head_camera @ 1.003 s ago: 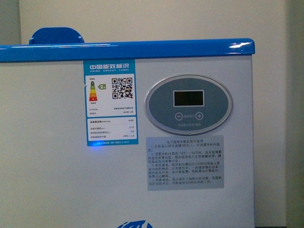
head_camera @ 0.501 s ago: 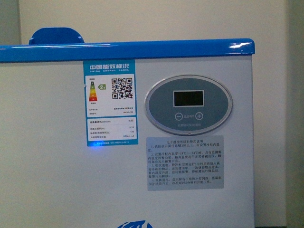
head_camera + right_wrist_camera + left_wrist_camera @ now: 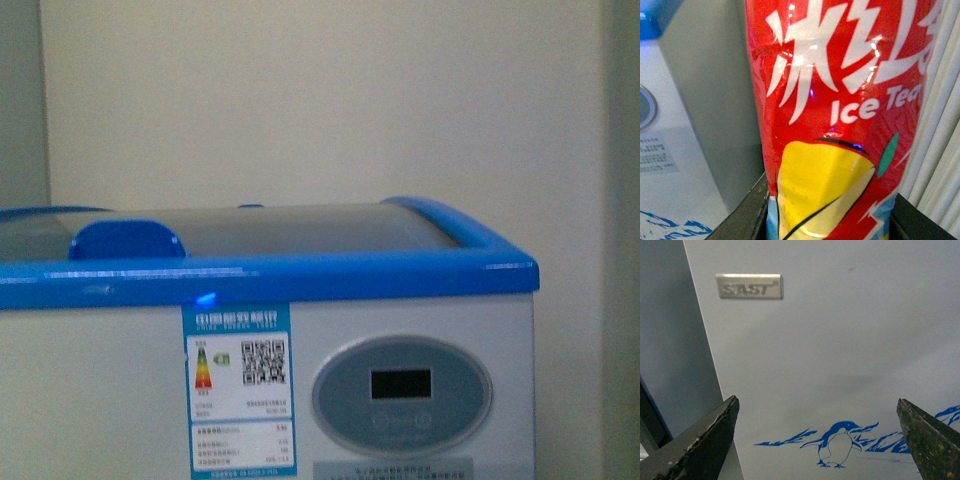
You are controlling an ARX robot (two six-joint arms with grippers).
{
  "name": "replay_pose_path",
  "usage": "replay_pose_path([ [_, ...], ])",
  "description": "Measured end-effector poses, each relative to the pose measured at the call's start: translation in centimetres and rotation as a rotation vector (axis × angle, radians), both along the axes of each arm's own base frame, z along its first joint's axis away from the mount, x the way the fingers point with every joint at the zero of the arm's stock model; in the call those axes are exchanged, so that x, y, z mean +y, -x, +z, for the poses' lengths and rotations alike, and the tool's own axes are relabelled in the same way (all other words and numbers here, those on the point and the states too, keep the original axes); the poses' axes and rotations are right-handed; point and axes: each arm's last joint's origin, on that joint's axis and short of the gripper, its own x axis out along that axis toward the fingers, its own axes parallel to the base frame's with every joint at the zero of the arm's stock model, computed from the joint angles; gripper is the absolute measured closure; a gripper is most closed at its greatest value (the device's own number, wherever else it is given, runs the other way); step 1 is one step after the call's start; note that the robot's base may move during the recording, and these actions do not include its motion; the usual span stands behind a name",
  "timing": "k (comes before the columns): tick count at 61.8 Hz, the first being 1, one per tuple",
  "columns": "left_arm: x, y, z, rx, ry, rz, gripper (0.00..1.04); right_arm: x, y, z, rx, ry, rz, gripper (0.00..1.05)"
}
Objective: Put drink in fridge
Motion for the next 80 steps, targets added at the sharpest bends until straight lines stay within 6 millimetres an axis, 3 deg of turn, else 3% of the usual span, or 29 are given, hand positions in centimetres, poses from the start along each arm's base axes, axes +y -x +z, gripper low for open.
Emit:
replay_pose_path([
  [51, 0.0, 0.0, 0.0, 0.001, 0.0, 0.0, 0.08, 0.0, 0.0, 0.1, -0.003, -0.001, -0.003, 0.65],
  [55, 0.0, -0.3, -0.1, 0.1, 0.127, -0.088, 0.08, 0.0, 0.0, 0.1, -0.003, -0.001, -0.004, 0.65],
  [61, 0.3, -1.4, 0.3, 0.162, 0.239, -0.124, 0.08, 0.0, 0.0, 0.1, -0.003, -0.001, 0.0, 0.65],
  [67, 0.9, -3.4, 2.5, 0.136, 0.245, -0.155, 0.08, 0.0, 0.0, 0.1, -0.003, -0.001, -0.001, 0.65],
  [75, 1.3, -6.7, 5.5, 0.068, 0.131, -0.226, 0.08, 0.0, 0.0, 0.1, -0.003, -0.001, -0.002, 0.65],
  [80, 1.5, -9.9, 7.0, 0.036, -0.007, -0.289, 0.08, 0.0, 0.0, 0.1, -0.003, -0.001, -0.002, 0.65],
])
